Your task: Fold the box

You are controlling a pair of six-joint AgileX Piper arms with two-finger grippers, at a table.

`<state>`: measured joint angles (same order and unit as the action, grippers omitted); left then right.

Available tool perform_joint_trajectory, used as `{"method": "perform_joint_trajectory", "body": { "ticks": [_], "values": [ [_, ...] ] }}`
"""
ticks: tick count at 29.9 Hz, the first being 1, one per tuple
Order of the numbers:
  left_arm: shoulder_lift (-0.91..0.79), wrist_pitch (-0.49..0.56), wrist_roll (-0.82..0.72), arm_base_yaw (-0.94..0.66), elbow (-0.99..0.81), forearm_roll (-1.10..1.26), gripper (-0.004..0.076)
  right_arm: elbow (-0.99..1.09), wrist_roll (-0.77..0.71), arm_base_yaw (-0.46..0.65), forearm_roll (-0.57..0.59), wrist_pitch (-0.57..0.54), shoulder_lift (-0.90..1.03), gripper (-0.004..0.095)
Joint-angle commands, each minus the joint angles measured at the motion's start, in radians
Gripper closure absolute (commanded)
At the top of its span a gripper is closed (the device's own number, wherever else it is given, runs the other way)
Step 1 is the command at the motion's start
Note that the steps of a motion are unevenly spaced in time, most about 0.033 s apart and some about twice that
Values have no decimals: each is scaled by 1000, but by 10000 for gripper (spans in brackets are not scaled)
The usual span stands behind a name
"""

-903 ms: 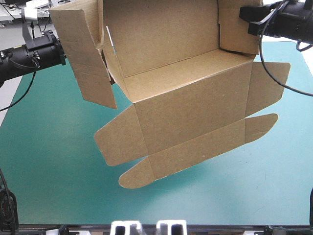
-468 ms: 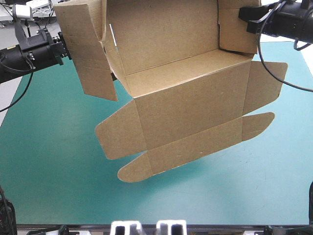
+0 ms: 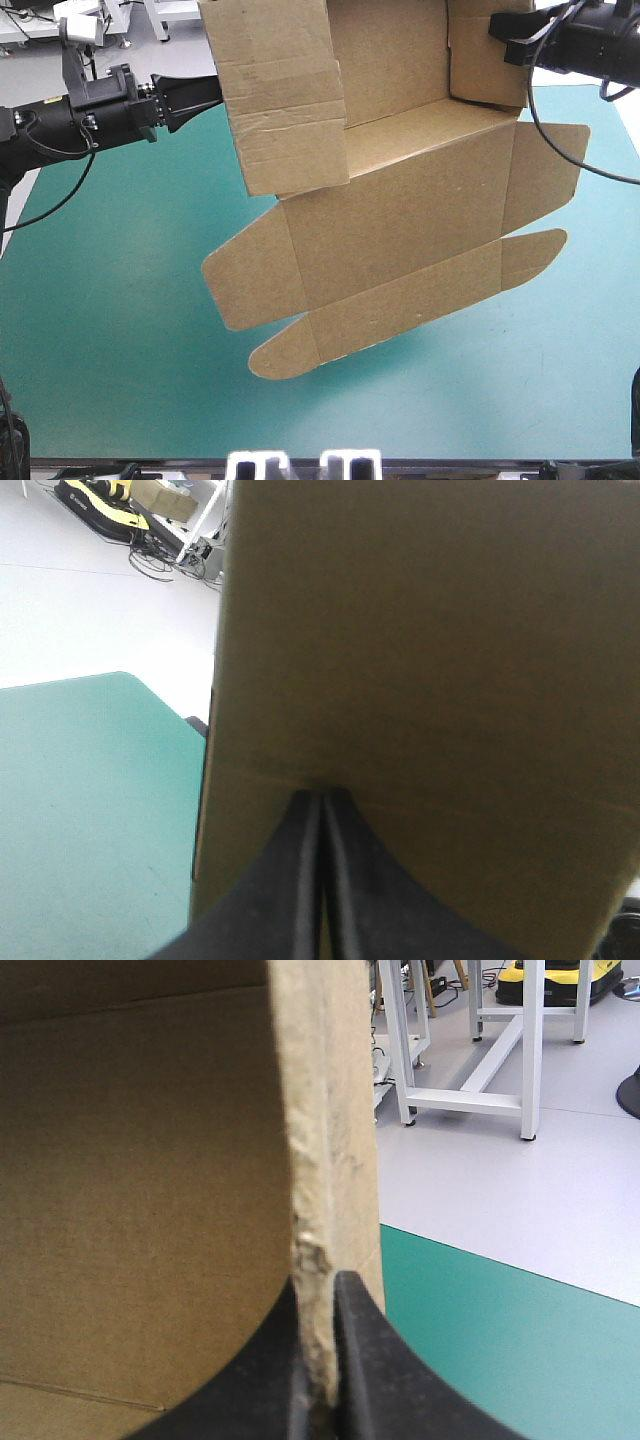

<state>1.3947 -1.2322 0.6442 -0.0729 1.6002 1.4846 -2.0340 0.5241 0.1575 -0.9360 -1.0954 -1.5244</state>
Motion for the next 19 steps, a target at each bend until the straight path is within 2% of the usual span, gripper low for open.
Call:
{"method": "perform_joint_trajectory", "body": {
  "ticks": [1, 13, 17, 19],
  "values": [
    [-36, -57, -9, 31, 29, 75, 734, -29, -8, 6, -73, 78, 33, 931],
    [-36, -61, -9, 76, 29, 64, 718, -29, -20, 6, -26, 83, 33, 931],
    [-36, -61, -9, 76, 29, 64, 626, -29, -23, 6, -14, 90, 33, 931],
    [-36, -61, -9, 76, 29, 61, 554, -29, -23, 6, -6, 94, 33, 931]
  ]
}}
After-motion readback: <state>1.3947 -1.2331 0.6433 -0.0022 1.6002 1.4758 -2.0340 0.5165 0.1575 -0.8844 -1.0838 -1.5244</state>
